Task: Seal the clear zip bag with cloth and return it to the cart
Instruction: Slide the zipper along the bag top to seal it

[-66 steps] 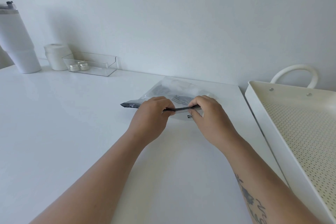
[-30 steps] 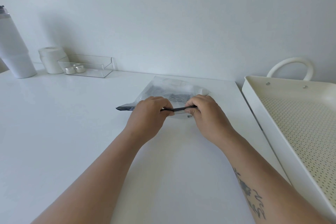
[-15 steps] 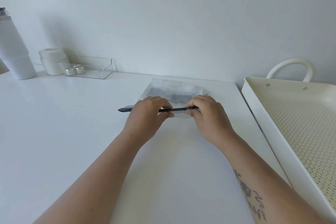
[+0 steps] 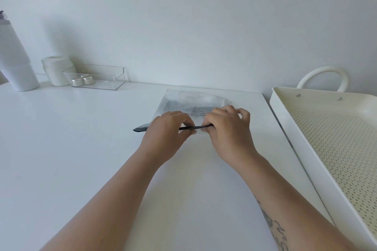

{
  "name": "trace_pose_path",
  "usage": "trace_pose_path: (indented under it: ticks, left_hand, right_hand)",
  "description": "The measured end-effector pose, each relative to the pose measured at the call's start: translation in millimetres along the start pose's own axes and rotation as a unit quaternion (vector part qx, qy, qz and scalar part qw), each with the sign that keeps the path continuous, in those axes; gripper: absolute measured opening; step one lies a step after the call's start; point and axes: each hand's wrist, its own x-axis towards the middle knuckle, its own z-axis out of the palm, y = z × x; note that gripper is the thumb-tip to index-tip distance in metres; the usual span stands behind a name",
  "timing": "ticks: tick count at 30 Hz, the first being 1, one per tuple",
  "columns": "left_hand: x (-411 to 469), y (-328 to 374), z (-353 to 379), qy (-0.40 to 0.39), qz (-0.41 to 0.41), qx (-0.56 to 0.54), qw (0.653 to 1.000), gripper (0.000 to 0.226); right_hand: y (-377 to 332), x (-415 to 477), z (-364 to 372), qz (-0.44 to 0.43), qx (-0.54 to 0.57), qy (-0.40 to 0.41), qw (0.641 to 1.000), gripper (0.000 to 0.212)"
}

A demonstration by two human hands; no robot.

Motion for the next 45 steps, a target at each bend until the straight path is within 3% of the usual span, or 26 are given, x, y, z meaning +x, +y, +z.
trace_pose_path:
  ticks: [7,12,20,26,36,45]
  left_hand:
    - [-0.3,5.1,0.2,0.032,0.033,0.023,0.999,0.007]
    - [0.5,5.9,0.9,0.05,0.018,0.038,0.998,0.014]
    - [3.6,2.5,-5.3,0.049,-0.014,-0.013,0.999,0.005]
    - [3.5,3.4,-2.9,0.077,0.009,0.053,0.996,0.01]
    - [0.9,4.1,-2.0,0.023,-0.005,0.016,1.0,0.001]
    - [1.9,5.0,0.4,0.027,-0.009,0.015,0.999,0.01]
  right_hand:
    - [-2.2,0.6,-1.3,-0.01,0.029,-0.006,1.0,0.018]
    - [-6.1,1.2,-0.4,-0.016,0.027,0.0,0.999,0.013]
    - [0.3,2.4,-3.1,0.0,-0.001,0.015,1.0,0.012]
    - [-6.6,-0.3,-0.7,-0.031,-0.005,0.019,0.999,0.006]
    - [-3.1,0.9,1.1,-0.006,0.035,0.002,0.999,0.014]
    - [-7.5,0.4,2.9,-0.03,0.014,-0.014,0.999,0.012]
